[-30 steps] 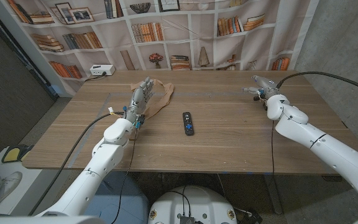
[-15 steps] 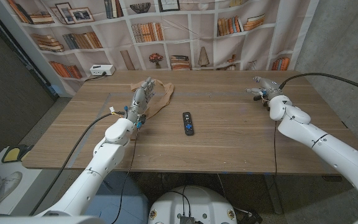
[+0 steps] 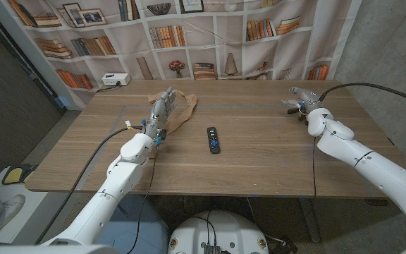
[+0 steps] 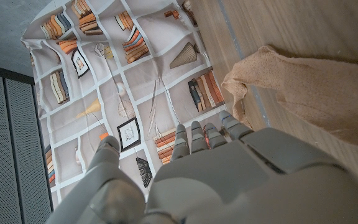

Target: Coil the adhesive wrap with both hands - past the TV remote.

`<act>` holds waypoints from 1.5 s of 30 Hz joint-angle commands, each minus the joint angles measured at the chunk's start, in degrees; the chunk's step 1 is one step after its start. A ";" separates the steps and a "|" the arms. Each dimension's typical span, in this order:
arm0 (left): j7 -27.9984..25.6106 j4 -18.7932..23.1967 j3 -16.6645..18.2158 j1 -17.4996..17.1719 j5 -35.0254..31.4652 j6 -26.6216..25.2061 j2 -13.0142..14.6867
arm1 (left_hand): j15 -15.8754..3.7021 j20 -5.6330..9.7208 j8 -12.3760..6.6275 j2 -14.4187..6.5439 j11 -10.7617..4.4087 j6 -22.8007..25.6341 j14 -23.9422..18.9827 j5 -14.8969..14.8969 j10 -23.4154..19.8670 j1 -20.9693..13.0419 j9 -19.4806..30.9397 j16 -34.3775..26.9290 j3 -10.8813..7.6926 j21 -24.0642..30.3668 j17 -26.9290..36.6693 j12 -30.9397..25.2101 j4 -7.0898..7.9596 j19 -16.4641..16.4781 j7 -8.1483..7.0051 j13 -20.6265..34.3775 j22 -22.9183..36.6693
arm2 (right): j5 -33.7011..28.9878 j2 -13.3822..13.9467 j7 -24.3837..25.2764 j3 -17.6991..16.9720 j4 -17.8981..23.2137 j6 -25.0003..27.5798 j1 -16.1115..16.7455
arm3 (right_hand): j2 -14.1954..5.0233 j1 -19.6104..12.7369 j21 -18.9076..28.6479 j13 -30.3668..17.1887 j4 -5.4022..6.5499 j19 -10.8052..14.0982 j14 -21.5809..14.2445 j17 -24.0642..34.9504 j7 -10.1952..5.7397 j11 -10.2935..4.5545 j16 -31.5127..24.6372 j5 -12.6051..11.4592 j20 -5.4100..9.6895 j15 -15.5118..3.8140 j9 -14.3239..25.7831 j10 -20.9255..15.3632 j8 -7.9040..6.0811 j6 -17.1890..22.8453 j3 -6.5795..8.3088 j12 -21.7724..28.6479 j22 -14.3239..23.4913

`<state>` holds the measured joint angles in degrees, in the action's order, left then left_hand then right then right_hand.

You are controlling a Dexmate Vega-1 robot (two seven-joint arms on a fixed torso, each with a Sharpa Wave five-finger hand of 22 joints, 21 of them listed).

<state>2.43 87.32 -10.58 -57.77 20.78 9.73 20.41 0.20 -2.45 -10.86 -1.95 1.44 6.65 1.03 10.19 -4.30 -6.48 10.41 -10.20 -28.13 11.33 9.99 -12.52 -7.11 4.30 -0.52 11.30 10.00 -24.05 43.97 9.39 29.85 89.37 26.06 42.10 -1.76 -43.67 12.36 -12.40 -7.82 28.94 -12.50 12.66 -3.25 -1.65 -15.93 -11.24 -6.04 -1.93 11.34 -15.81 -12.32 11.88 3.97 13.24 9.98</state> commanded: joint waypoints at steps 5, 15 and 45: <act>-0.11 -0.05 -0.30 0.08 -0.26 -0.09 -0.28 | 0.01 -0.10 -0.05 -0.46 -0.16 0.01 0.22 0.18 -0.47 -0.15 0.14 -0.31 -0.02 -0.01 0.15 -0.24 -0.18 0.15 -0.24 0.23 0.25 | 0.08 0.25 0.64 -0.49 -1.14 0.24 0.61 | 0.07 -1.19 0.39 -0.28 -0.40 1.21 -1.25 0.09 1.06 0.40 -0.31 -0.31 0.58 -0.37 0.28 -0.59 -0.59 1.14 0.28 -0.01 0.10; -0.01 -0.27 -0.33 -0.14 -0.10 -0.24 -0.46 | 0.06 -0.16 -0.11 -0.48 -0.13 0.20 0.15 0.19 -0.48 -0.17 0.14 -0.33 0.01 -0.01 0.15 -0.23 -0.19 0.15 -0.15 0.24 0.25 | 0.15 -0.09 1.99 -0.73 -1.98 0.28 1.23 | 0.25 -2.04 0.77 -0.20 -0.55 3.70 -2.96 -0.03 3.61 2.45 -0.73 -0.40 3.16 -0.93 0.20 -2.40 -0.75 2.47 0.39 0.30 0.10; -0.10 -0.39 -0.36 -0.32 -0.22 -0.10 -0.72 | -0.04 -0.12 -0.06 -0.54 -0.31 0.18 0.22 0.18 -0.83 -0.20 0.13 -0.29 0.09 -0.01 0.15 -0.31 -0.24 0.13 -0.27 0.24 0.25 | -0.51 -1.06 4.45 -0.99 -2.93 3.57 1.60 | 0.27 -2.40 0.47 -0.11 -0.27 4.80 -5.61 0.05 5.81 4.32 -1.55 -0.52 3.48 -0.65 0.09 -5.21 -1.11 4.92 0.32 0.81 0.12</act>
<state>2.34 87.02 -10.89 -58.03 20.61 9.46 19.83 0.20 -2.45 -10.86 -1.95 1.12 6.65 1.03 10.19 -4.61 -6.48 10.41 -10.20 -28.13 11.33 9.99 -12.52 -7.11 4.30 -0.52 11.31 10.00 -24.34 43.27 12.68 29.17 86.45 28.28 43.43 -1.53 -45.41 12.81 -12.39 -8.06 33.34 -17.64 12.52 2.58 2.53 -17.21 -11.46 -2.45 -2.33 11.32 -20.45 -13.18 16.28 4.20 13.65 9.98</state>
